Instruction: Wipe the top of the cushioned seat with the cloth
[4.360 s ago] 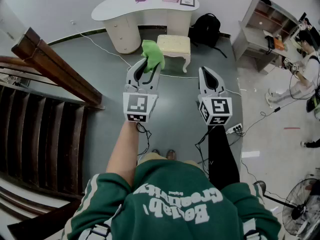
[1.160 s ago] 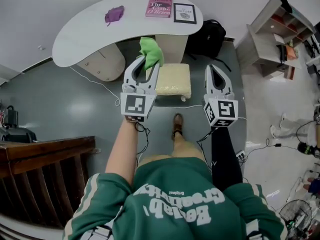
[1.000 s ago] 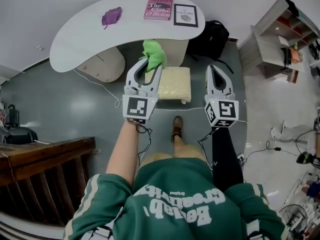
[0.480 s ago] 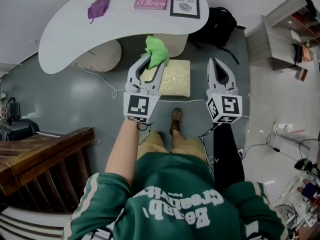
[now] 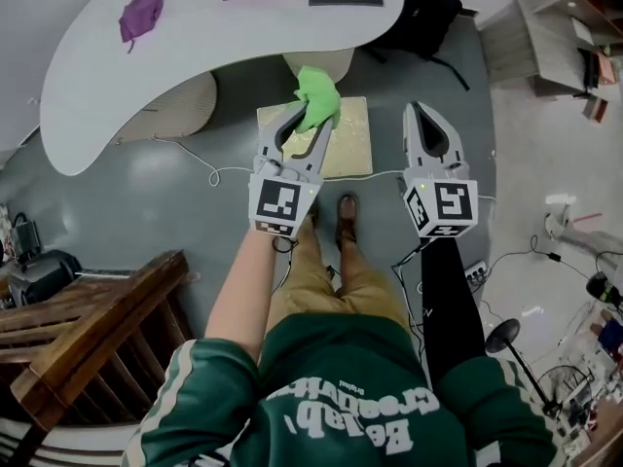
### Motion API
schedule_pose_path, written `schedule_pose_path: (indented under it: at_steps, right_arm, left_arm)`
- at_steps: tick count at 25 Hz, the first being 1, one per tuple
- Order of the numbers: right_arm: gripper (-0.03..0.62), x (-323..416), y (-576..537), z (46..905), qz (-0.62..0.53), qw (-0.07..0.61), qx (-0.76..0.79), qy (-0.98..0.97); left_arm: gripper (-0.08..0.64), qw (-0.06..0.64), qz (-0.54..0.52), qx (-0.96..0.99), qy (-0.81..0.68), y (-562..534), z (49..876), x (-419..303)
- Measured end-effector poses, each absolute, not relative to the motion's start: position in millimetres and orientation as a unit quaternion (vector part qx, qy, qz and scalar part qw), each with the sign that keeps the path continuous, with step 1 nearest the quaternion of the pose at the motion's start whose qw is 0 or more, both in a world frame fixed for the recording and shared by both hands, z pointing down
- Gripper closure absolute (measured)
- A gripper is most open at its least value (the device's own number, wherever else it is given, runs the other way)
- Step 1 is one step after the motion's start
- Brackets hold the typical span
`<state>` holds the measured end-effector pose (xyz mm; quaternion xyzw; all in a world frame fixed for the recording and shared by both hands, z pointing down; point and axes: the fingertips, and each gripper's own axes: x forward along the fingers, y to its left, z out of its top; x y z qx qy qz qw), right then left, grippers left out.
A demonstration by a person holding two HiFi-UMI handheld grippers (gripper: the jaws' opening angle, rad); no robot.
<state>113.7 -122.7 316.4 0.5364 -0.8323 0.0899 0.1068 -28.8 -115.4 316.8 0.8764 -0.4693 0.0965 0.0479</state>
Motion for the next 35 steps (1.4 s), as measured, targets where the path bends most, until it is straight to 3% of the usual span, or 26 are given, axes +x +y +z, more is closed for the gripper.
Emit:
schedule_pose_path:
  at_steps: [14, 35]
  right_arm:
    - [0.584, 125, -137, 416, 0.127, 0.134, 0.546, -0.817]
    - [0.586, 150, -111, 505, 0.194, 0.162, 0.571, -0.781]
  left_arm:
    - [0.417, 0.177, 0.176, 0.882, -0.401, -151, 508, 39]
    - [0.423, 0.282, 0.389, 0.801, -0.356, -154, 709, 81]
